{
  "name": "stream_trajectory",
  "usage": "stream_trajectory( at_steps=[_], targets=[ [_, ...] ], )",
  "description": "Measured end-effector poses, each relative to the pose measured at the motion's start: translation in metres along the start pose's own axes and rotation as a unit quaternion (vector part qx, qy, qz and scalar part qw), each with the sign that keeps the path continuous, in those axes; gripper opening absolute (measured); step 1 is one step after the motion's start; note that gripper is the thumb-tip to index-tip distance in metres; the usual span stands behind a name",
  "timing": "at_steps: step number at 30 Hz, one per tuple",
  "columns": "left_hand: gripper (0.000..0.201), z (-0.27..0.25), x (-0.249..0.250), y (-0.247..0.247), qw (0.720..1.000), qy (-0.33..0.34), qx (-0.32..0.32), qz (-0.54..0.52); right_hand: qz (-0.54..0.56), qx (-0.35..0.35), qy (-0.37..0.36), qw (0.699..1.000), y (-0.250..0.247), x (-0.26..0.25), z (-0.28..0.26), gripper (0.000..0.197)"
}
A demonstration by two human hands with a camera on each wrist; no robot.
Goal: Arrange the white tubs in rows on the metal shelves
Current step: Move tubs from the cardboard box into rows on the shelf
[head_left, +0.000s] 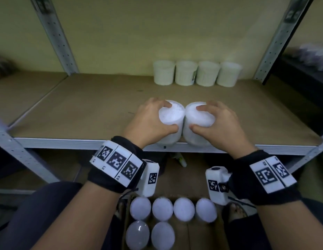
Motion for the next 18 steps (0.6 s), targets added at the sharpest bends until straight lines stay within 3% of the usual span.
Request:
stream_trajectory(
  at_steps=[7, 11, 14, 18],
  targets=[
    [0.061, 0.003, -0.013, 0.000, 1.000, -0.020, -0.002, 0.023, -0.003, -0.007, -0.013, 1.000, 0.009, -0.007, 0.007, 0.060],
    [0.055, -0.006, 0.001, -0.009, 0.996, 0.018, 0.040, 0.078, -0.007, -0.009, -0.010, 1.000, 0.006, -0.008, 0.004, 0.062],
    [0.040, -0.013, 0.010, -0.012, 0.995, 0.038, 0.049, 0.084, 0.007, 0.023, -0.012, 1.000, -0.006, -0.008, 0.000, 0.046],
    [0.031, -0.015, 0.010, -0.010, 0.994, 0.042, 0.034, 0.092, -0.025, 0.012, -0.040, 0.999, -0.007, -0.011, -0.004, 0.027]
  ],
)
Point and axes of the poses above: each hand's wrist, its own z-axis towards the middle knuckle, its own y-axis out of the palm, x = y × z, the point moved 9 cm from there along z, towards the middle knuckle, and after that the axes turned 2 degrees about -z, right-handed, at the moved point
